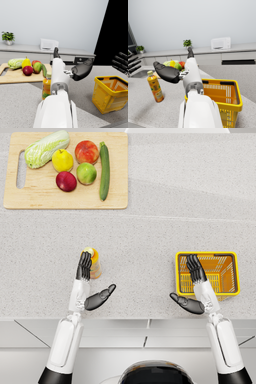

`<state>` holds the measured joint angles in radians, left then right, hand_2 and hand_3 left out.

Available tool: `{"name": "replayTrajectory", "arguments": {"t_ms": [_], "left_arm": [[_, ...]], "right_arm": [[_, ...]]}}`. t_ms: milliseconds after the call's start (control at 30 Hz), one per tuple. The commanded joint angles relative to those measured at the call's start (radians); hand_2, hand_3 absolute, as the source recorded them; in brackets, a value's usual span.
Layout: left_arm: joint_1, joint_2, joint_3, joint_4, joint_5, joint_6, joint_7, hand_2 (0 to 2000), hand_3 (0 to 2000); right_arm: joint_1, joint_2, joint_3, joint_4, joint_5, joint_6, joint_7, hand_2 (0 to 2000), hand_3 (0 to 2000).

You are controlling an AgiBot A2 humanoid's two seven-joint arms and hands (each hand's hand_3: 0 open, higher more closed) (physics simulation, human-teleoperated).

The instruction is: Pick up the lemon tea and place it into the yellow basket

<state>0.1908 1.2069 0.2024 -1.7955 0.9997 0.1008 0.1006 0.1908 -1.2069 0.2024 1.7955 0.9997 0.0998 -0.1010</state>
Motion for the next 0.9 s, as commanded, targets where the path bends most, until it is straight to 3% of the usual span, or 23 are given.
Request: {"name": "replayTrajectory", "arguments": {"t_ms": [33, 400, 433, 600, 767, 900], "left_arm": [[0.0, 0.0, 0.0, 0.0, 0.0, 0.0, 0.0, 0, 0], [0.002, 0.001, 0.03, 0.016, 0.0, 0.0, 0.0, 0, 0], [0.011, 0.009, 0.014, 0.026, 0.0, -0.029, -0.028, 0, 0], [0.077, 0.049, -0.08, 0.099, 0.0, -0.087, -0.087, 0, 0], [0.1, 0.064, -0.14, 0.247, 0.222, -0.098, -0.098, 0, 0], [0.123, 0.078, -0.106, 0.419, 0.338, -0.1, -0.1, 0, 0]], "right_arm": [[0.0, 0.0, 0.0, 0.0, 0.0, 0.0, 0.0, 0, 0], [0.0, 0.0, 0.0, 0.0, 0.0, 0.0, 0.0, 0, 0], [0.002, -0.001, 0.03, -0.016, 0.0, 0.0, 0.0, 0, 0], [0.079, -0.048, -0.083, -0.019, 0.0, -0.081, 0.082, 0, 0], [0.095, -0.06, -0.161, -0.022, 0.222, -0.096, 0.097, 0, 0], [0.075, -0.064, -0.189, 0.006, 0.338, -0.099, 0.1, 0, 0]]}}
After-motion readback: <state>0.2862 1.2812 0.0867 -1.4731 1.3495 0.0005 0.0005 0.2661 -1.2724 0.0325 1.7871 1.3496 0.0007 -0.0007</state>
